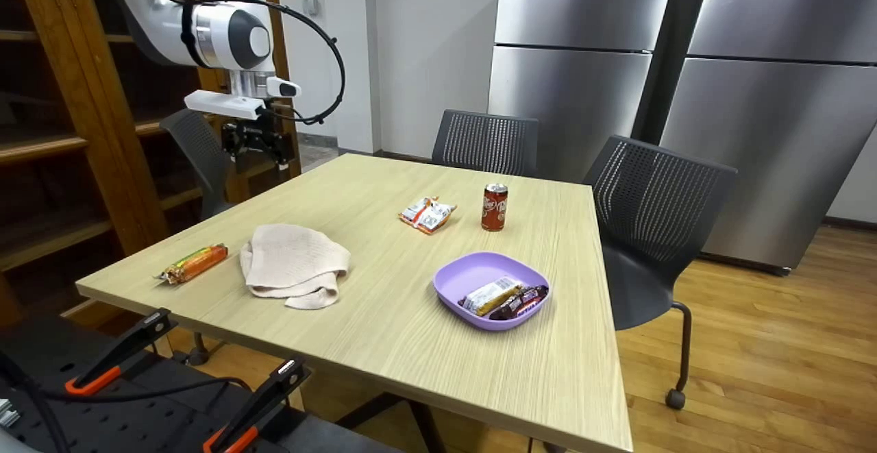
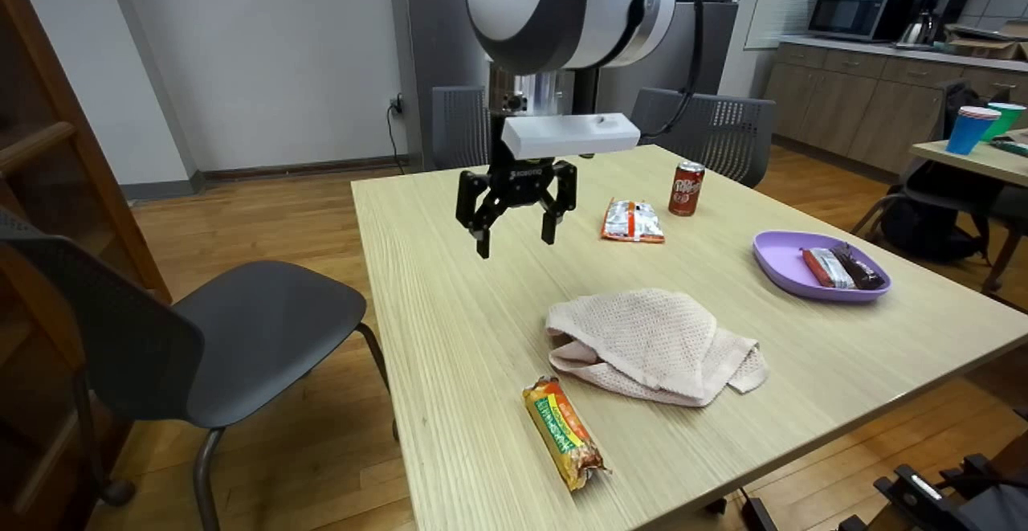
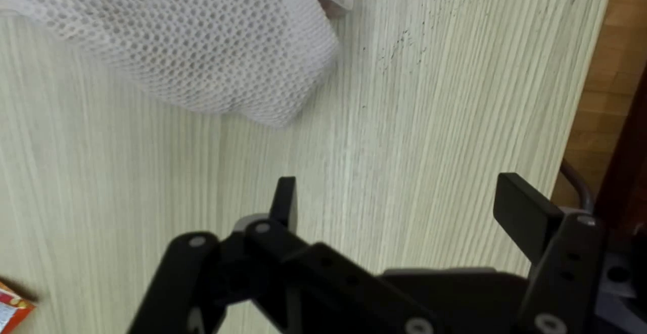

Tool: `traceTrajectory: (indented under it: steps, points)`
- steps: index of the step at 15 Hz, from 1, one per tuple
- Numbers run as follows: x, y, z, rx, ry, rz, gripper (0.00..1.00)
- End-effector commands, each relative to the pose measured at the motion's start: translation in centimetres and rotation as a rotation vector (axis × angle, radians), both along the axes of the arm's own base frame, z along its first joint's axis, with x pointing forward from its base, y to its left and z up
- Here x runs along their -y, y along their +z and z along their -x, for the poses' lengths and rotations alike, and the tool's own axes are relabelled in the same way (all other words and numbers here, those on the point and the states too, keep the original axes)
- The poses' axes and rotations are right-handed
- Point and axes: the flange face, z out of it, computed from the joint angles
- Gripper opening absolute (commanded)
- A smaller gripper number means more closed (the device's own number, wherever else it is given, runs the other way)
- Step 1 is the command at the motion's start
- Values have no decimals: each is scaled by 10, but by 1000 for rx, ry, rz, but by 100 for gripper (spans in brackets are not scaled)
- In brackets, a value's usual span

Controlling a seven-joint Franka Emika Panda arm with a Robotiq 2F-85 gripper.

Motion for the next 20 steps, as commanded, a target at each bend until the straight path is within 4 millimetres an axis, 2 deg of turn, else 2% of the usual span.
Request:
traceTrajectory:
  steps: [1, 4, 8, 12, 15, 20]
  points:
    - [-33, -16, 6, -19, 104, 33, 100]
    - [-55, -33, 20, -32, 139, 31, 100]
    - [-67, -43, 34, -60, 154, 25, 100]
    - [-66, -45, 40, -77, 159, 17, 100]
    - [-61, -46, 39, -82, 148, 13, 100]
    - [-64, -52, 39, -66, 136, 24, 100]
